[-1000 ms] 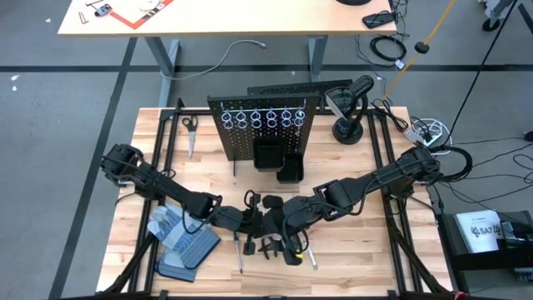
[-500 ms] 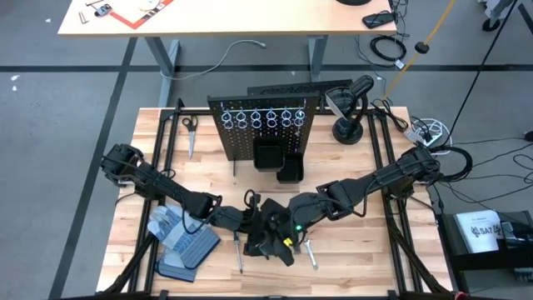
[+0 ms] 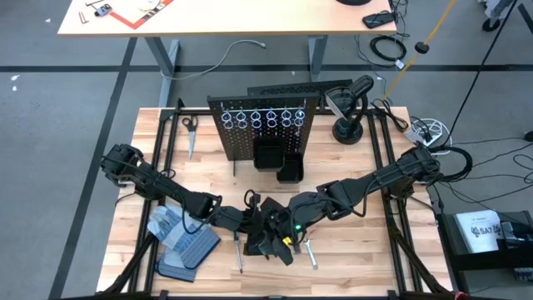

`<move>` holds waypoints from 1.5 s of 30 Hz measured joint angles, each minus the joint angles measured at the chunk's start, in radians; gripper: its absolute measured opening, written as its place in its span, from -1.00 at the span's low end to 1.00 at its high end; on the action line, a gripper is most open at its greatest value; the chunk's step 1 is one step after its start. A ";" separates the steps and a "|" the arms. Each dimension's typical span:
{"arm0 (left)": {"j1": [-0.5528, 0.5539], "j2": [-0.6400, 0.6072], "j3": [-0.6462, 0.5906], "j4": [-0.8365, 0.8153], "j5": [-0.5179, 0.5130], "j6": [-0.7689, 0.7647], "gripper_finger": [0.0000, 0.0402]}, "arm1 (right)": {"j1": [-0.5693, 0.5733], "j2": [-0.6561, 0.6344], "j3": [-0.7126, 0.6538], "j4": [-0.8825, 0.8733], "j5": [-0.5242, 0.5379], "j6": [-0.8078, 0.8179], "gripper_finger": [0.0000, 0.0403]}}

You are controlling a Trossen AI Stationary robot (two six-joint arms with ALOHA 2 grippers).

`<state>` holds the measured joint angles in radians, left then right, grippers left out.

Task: Hang tools onto peg board
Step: Hang the right silver wrench on the black pegboard

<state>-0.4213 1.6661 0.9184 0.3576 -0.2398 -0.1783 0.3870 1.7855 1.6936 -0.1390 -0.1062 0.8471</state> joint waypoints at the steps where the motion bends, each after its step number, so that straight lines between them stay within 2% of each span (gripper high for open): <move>1: 0.000 0.000 0.000 0.000 0.000 0.000 -0.91 | 0.000 0.000 0.000 -0.001 0.000 -0.003 -0.19; 4: 0.000 0.000 0.000 0.000 0.000 0.000 -0.91 | 0.000 0.000 0.000 -0.010 0.000 -0.052 -0.19; 7: 0.000 0.000 0.000 0.000 0.000 0.000 -0.91 | -0.001 0.000 0.000 -0.077 -0.051 -0.261 -0.19; 12: 0.000 0.000 0.000 0.000 0.000 0.000 -0.91 | 0.013 0.000 0.000 -0.406 -0.072 -0.480 -0.20; 15: 0.000 0.000 0.001 -0.001 -0.001 0.000 -0.91 | 0.028 0.000 0.000 -0.619 0.022 -0.552 -0.20; 18: 0.001 0.000 0.001 -0.001 -0.003 0.000 -0.91 | 0.040 0.001 0.000 -0.744 0.155 -0.597 -0.20; 20: 0.002 0.000 0.001 0.000 -0.008 -0.001 -0.91 | 0.046 0.001 0.000 -0.771 0.212 -0.621 -0.20; 26: 0.005 0.000 0.001 -0.001 -0.052 -0.050 -0.91 | 0.045 0.034 0.000 -0.765 0.225 -0.650 -0.20; 35: 0.004 0.001 0.001 -0.001 -0.078 -0.055 -0.91 | 0.011 0.064 -0.001 -0.752 0.351 -0.624 -0.20; 45: 0.005 0.001 0.001 -0.001 -0.079 -0.052 -0.91 | -0.008 0.078 -0.001 -0.819 0.284 -0.560 -0.20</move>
<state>-0.4168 1.6669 0.9195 0.3564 -0.3184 -0.2302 0.3790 1.8636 1.6924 -0.9584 0.1776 0.2871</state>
